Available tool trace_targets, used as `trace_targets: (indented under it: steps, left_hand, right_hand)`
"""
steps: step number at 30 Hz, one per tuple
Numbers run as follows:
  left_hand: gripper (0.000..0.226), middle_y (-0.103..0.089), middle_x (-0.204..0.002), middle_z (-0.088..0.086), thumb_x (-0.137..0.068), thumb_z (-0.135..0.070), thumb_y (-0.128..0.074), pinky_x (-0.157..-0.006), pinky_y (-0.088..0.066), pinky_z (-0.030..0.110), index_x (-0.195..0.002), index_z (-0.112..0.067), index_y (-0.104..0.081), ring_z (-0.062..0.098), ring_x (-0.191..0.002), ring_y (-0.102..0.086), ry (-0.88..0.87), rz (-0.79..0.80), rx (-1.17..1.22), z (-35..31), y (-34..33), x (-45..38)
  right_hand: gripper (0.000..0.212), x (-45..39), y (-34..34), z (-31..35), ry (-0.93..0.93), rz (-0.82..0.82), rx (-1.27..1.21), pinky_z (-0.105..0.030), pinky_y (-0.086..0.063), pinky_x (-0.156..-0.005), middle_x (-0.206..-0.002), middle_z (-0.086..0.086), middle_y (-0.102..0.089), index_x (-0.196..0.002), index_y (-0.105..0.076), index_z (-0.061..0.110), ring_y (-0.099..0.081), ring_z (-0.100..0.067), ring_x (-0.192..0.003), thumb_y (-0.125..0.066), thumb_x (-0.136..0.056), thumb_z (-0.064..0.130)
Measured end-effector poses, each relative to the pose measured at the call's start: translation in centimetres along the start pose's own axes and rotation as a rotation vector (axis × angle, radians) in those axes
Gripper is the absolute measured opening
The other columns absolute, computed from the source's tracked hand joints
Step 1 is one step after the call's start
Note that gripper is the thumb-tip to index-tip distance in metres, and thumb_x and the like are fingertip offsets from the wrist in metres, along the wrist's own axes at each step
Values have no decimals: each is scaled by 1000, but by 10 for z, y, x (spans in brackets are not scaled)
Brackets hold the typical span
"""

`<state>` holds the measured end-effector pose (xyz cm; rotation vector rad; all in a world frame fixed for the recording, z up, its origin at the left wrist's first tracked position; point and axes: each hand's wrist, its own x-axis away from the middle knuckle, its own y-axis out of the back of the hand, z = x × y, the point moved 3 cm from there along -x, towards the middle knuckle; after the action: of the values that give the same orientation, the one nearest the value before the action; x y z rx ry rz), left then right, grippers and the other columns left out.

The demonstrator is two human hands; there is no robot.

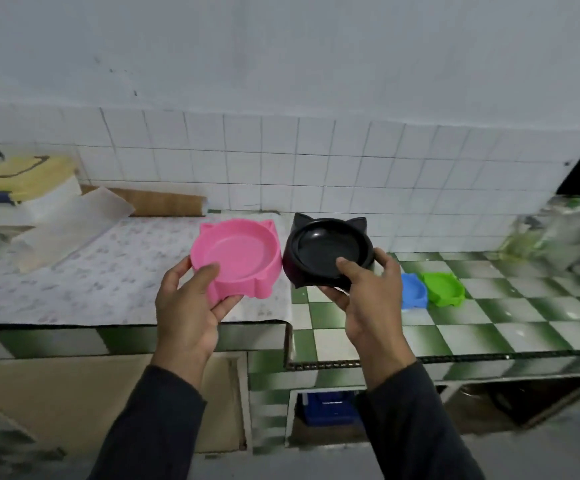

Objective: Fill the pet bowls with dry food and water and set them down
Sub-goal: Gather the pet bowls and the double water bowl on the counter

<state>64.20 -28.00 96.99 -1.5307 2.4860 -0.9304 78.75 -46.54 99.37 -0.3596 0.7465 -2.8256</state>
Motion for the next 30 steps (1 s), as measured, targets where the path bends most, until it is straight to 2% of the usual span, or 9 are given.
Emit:
trace_targets:
  steps: [11, 16, 21, 27, 30]
  left_hand:
    - [52, -56, -136, 10, -91, -4, -72, -72, -65, 44, -137, -22, -56, 32, -116, -63, 209, 198, -116, 118, -130, 17]
    - [50, -55, -140, 10, -90, -2, -72, -77, -64, 51, -133, -24, -58, 33, -119, -62, 277, 258, -155, 175, -184, 17]
    - [57, -57, -137, 12, -88, -1, -73, -75, -63, 49, -138, -24, -56, 34, -116, -64, 324, 301, -166, 227, -242, 5]
    - [46, -56, -137, 13, -88, 1, -72, -75, -64, 53, -121, -29, -60, 37, -116, -63, 355, 306, -188, 277, -306, -16]
    - [51, -56, -139, 13, -88, 1, -71, -73, -63, 49, -131, -21, -57, 38, -118, -62, 351, 284, -181, 295, -334, -28]
  right_hand:
    - [60, -40, 142, 65, 102, -287, -60, -42, -62, -64, -120, -11, -60, -132, -46, 23, -69, -33, -103, -71, -85, -5]
    - [59, -66, 196, 89, 121, -400, -58, -42, -62, -64, -120, -15, -62, -130, -45, 22, -69, -33, -102, -70, -86, -6]
    - [56, -107, 239, 114, 128, -486, -46, -40, -62, -62, -119, -15, -60, -123, -45, 26, -68, -34, -102, -69, -85, -7]
    - [55, -174, 276, 138, 98, -523, -43, -42, -62, -61, -125, -15, -58, -123, -43, 24, -66, -36, -107, -69, -86, -7]
    - [56, -208, 289, 148, 82, -534, -53, -42, -61, -60, -123, -15, -57, -123, -43, 24, -66, -35, -106, -70, -85, -6]
